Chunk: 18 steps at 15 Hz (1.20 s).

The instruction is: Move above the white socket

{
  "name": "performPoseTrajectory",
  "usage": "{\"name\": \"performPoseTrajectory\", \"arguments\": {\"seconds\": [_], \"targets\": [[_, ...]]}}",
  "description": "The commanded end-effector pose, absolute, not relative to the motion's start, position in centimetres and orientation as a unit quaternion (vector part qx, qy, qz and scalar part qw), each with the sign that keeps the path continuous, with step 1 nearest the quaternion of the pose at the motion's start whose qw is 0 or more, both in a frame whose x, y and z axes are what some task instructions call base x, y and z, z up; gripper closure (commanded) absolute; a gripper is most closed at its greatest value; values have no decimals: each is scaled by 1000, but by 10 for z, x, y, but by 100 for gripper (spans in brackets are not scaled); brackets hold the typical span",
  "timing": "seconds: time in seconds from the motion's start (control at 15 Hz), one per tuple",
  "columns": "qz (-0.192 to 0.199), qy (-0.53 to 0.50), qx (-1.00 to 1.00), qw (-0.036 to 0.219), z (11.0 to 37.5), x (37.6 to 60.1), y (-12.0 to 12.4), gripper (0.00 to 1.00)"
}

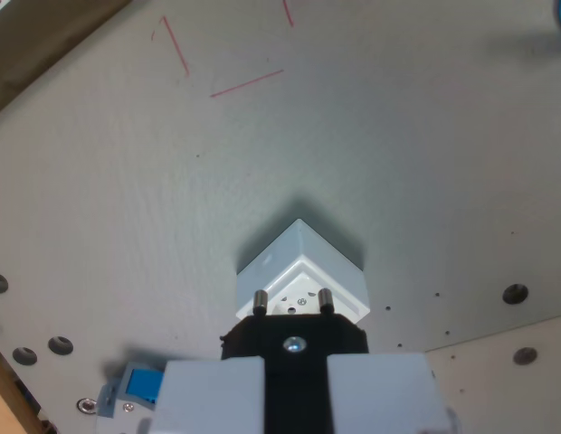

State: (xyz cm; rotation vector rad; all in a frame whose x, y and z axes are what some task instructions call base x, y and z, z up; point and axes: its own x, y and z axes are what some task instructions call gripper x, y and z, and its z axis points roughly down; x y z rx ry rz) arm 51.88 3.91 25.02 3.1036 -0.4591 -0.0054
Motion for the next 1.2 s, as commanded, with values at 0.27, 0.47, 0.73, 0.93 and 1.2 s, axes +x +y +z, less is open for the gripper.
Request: {"name": "performPoseTrajectory", "arguments": {"seconds": [0.27, 0.47, 0.73, 0.93, 1.2], "targets": [[-1, -145, 989, 2, 250, 519, 39, 100], [-1, -140, 990, 2, 250, 518, 39, 100], [1, -123, 992, 2, 248, 517, 40, 100], [5, -107, 994, 0, 244, 514, 40, 100], [15, -83, 996, -1, 239, 509, 41, 100]]}}
